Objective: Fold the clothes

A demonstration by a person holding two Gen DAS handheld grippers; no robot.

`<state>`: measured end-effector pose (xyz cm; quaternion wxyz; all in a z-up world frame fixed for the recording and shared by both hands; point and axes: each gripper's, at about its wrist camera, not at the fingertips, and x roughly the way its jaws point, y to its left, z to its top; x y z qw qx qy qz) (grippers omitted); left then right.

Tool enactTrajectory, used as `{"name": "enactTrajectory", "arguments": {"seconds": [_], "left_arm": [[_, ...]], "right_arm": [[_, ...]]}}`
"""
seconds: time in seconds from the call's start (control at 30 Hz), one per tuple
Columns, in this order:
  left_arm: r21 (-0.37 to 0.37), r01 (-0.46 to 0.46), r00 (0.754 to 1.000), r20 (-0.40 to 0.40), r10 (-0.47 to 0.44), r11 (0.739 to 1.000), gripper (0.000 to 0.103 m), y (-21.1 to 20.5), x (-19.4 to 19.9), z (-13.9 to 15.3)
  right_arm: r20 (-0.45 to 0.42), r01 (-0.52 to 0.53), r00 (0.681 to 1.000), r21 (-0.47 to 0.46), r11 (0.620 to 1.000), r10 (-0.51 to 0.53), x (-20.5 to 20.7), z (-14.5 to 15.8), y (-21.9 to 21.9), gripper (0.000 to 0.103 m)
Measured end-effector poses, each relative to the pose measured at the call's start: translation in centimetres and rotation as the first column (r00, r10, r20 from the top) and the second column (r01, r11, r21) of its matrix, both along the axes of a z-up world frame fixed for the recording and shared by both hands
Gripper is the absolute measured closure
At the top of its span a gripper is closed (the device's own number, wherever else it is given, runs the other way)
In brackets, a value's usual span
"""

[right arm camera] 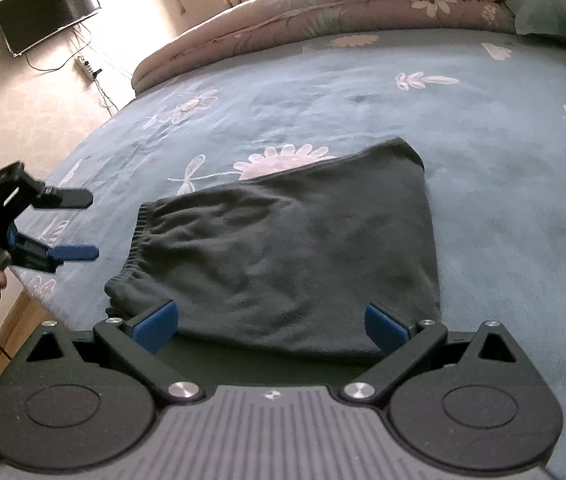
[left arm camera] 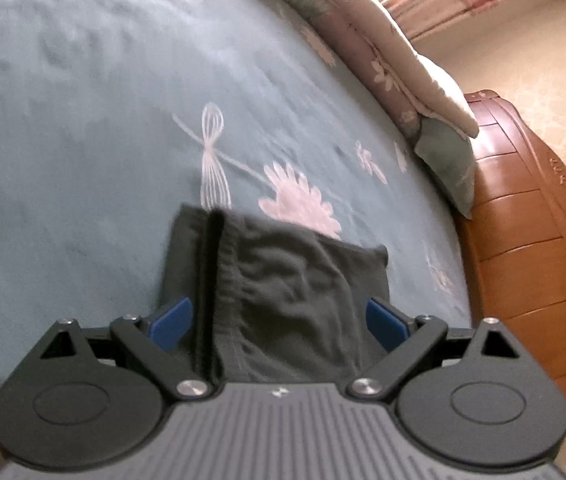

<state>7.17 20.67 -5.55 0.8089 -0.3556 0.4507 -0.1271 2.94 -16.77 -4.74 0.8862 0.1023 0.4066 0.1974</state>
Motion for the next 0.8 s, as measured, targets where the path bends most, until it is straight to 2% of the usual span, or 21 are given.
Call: {"name": "enactTrajectory", "arguments": {"seconds": [0.13,0.23,0.37,0.57,0.8], "left_arm": [[-0.006,-0.016,0.999,-0.033,0.015,1.000,0.009,0.3,-0.1,-1.3],[-0.019,-0.036,0.999,-0.026,0.036,0.999,0.009,1.2,0.3,-1.8],[-0.080,-0.068,0.997,-0.051,0.064,0.994,0.009,2.5,1.5,-3.2],[-0.168,-0.069,0.995,-0.088,0.055,0.983,0.009,2.4,3.4,-5.4],[-0.247,-0.055,0.995,-0.095,0.032,0.967,0.006,2.2,4.9,-6.8]], "right_arm": [[-0.007,0.002,1.000,-0.002,1.000,-0.002,0.1,-0.1,-0.1,0.002],[-0.013,0.003,1.000,-0.004,1.000,-0.003,0.2,-0.3,-0.1,0.001],[-0.020,0.011,1.000,-0.005,1.000,-0.011,0.3,-0.4,-0.2,0.001],[-0.029,0.013,0.999,-0.009,1.000,-0.013,0.4,-0.7,-0.3,0.001],[-0.047,0.018,0.999,-0.017,1.000,-0.019,0.8,-1.2,-0.3,0.001]]}}
